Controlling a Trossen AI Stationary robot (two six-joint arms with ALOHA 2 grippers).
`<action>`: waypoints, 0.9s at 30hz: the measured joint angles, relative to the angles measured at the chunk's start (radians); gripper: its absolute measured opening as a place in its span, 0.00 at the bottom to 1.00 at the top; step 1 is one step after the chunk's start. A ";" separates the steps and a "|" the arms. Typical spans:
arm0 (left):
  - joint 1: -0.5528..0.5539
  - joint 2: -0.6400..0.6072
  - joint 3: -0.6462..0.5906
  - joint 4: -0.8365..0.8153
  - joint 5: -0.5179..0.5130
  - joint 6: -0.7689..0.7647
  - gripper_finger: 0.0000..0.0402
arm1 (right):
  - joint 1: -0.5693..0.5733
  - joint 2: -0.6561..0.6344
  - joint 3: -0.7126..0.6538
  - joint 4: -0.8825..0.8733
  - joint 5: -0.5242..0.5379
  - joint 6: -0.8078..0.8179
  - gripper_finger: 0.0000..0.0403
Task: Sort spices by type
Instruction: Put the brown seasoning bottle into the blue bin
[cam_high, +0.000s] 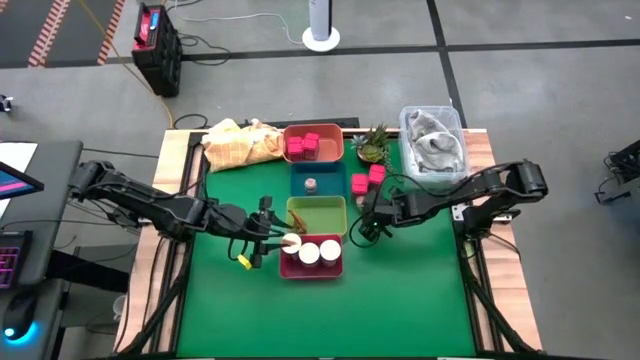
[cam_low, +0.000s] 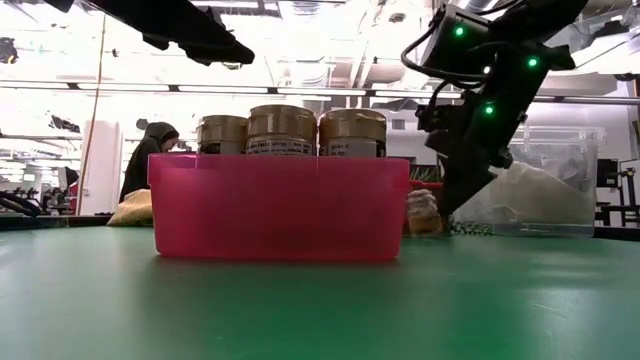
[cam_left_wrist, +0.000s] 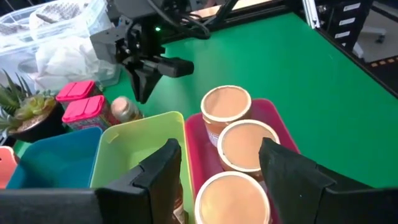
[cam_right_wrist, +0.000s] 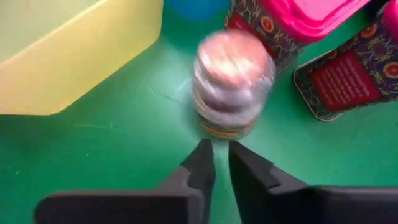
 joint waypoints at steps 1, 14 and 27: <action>0.000 0.000 0.000 -0.001 0.000 -0.001 0.51 | 0.002 -0.003 0.000 -0.001 -0.010 -0.011 0.16; 0.000 0.000 0.000 -0.002 0.000 -0.001 0.51 | 0.016 -0.006 0.000 -0.001 -0.024 -0.089 0.43; 0.000 0.000 0.000 -0.033 0.000 -0.002 0.51 | 0.005 -0.006 0.000 -0.001 -0.001 -0.201 0.89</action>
